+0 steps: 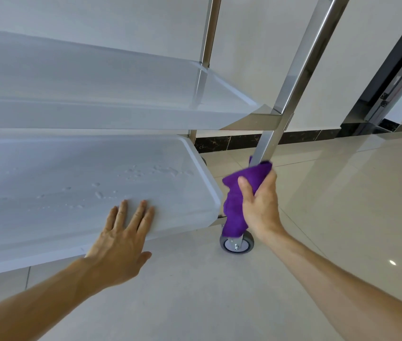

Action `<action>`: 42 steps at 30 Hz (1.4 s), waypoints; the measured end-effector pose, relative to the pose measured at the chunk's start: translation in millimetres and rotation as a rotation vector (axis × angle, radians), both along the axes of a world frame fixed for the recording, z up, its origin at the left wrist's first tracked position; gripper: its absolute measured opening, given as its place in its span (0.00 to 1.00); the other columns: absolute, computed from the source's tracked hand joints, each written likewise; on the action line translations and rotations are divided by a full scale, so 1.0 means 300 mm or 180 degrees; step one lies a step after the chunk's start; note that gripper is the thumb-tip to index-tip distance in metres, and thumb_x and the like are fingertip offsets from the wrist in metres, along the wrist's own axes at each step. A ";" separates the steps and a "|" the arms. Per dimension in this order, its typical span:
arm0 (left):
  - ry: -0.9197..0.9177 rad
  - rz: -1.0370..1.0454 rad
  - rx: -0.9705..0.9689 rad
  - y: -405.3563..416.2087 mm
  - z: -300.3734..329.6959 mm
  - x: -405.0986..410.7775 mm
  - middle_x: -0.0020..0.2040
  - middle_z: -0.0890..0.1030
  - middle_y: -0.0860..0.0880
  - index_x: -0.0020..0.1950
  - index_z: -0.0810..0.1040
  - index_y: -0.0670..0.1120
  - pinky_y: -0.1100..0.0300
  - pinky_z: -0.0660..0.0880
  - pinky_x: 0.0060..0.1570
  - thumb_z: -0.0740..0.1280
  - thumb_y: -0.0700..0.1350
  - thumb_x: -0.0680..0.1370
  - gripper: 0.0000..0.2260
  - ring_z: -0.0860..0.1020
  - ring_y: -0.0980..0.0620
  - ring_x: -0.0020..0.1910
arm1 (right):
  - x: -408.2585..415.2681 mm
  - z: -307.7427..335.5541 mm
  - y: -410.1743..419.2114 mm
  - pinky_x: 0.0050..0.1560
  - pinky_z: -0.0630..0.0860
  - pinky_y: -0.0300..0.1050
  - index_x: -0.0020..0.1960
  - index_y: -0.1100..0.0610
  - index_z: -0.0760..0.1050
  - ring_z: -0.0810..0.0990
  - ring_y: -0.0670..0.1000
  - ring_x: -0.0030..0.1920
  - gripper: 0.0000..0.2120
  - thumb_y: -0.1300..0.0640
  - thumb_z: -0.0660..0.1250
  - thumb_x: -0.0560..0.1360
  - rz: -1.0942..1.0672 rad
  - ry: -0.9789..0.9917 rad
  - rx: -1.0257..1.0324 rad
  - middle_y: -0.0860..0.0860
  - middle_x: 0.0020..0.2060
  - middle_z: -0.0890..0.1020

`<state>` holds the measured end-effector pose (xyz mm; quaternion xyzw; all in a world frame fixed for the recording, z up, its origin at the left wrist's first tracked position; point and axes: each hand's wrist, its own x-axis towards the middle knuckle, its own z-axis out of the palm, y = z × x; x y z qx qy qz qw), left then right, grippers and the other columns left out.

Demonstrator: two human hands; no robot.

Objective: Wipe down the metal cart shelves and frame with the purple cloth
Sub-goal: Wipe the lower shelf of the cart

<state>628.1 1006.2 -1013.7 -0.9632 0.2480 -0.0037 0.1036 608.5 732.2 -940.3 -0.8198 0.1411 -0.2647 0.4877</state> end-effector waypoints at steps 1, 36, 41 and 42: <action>0.0009 0.0000 -0.0006 0.000 0.001 -0.001 0.78 0.32 0.43 0.70 0.22 0.44 0.41 0.40 0.76 0.51 0.63 0.81 0.41 0.36 0.31 0.76 | -0.013 -0.046 -0.001 0.58 0.78 0.52 0.70 0.58 0.61 0.78 0.56 0.58 0.22 0.53 0.63 0.81 0.0013 0.0266 -0.0062 0.54 0.60 0.76; 0.0140 -0.0392 -0.0292 0.235 0.053 -0.156 0.80 0.55 0.45 0.80 0.51 0.50 0.42 0.57 0.74 0.72 0.37 0.65 0.48 0.54 0.40 0.78 | 0.078 -0.134 0.160 0.70 0.62 0.59 0.72 0.46 0.63 0.66 0.51 0.70 0.35 0.28 0.44 0.74 0.1255 0.0967 -0.3147 0.45 0.70 0.68; 0.0340 -0.0468 -0.1068 0.288 0.068 -0.126 0.80 0.50 0.60 0.79 0.49 0.60 0.55 0.45 0.78 0.48 0.68 0.79 0.30 0.47 0.60 0.78 | 0.031 -0.175 0.119 0.63 0.70 0.56 0.68 0.48 0.71 0.75 0.55 0.59 0.28 0.33 0.54 0.76 0.1023 0.0164 -0.3080 0.48 0.59 0.74; 0.0290 -0.0404 -0.1232 0.303 0.076 -0.119 0.79 0.56 0.59 0.78 0.56 0.58 0.53 0.49 0.77 0.47 0.67 0.80 0.29 0.52 0.59 0.78 | 0.029 -0.182 0.112 0.61 0.70 0.54 0.67 0.48 0.72 0.75 0.54 0.57 0.26 0.34 0.56 0.76 0.1039 0.0014 -0.3083 0.47 0.57 0.75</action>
